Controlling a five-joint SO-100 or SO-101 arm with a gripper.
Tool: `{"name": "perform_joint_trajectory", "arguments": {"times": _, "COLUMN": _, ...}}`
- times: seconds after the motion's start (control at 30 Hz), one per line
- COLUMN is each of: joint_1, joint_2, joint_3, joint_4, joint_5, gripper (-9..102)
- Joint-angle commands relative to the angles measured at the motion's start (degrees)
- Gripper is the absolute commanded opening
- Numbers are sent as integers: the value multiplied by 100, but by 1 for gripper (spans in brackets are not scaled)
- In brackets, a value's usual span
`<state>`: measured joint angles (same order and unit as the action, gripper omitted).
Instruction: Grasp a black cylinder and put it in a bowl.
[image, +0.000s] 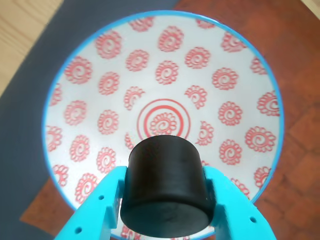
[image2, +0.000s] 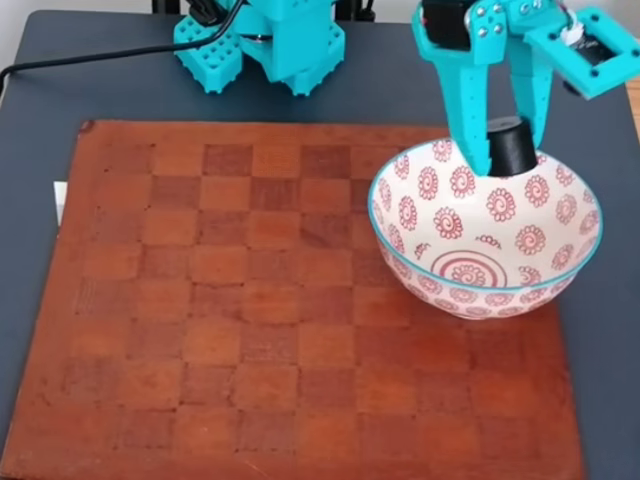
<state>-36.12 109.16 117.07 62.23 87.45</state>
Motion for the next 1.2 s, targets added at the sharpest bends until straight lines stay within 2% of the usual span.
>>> {"name": "perform_joint_trajectory", "arguments": {"times": 0.0, "joint_1": 105, "joint_2": 202, "joint_3": 9, "joint_4": -167, "joint_5": -158, "gripper": 16}}
{"name": "perform_joint_trajectory", "arguments": {"times": 0.2, "joint_1": 132, "joint_2": 202, "joint_3": 105, "joint_4": -246, "joint_5": -193, "gripper": 17}}
{"name": "perform_joint_trajectory", "arguments": {"times": 0.4, "joint_1": 123, "joint_2": 202, "joint_3": 114, "joint_4": -237, "joint_5": -334, "gripper": 27}}
{"name": "perform_joint_trajectory", "arguments": {"times": 0.63, "joint_1": 132, "joint_2": 211, "joint_3": 114, "joint_4": -149, "joint_5": -325, "gripper": 27}}
{"name": "perform_joint_trajectory", "arguments": {"times": 0.7, "joint_1": 132, "joint_2": 246, "joint_3": 149, "joint_4": -105, "joint_5": -334, "gripper": 24}}
{"name": "perform_joint_trajectory", "arguments": {"times": 0.93, "joint_1": 378, "joint_2": 598, "joint_3": 316, "joint_4": 299, "joint_5": -237, "gripper": 0}}
{"name": "perform_joint_trajectory", "arguments": {"times": 1.17, "joint_1": 932, "joint_2": 1450, "joint_3": 334, "joint_4": 932, "joint_5": -272, "gripper": 0}}
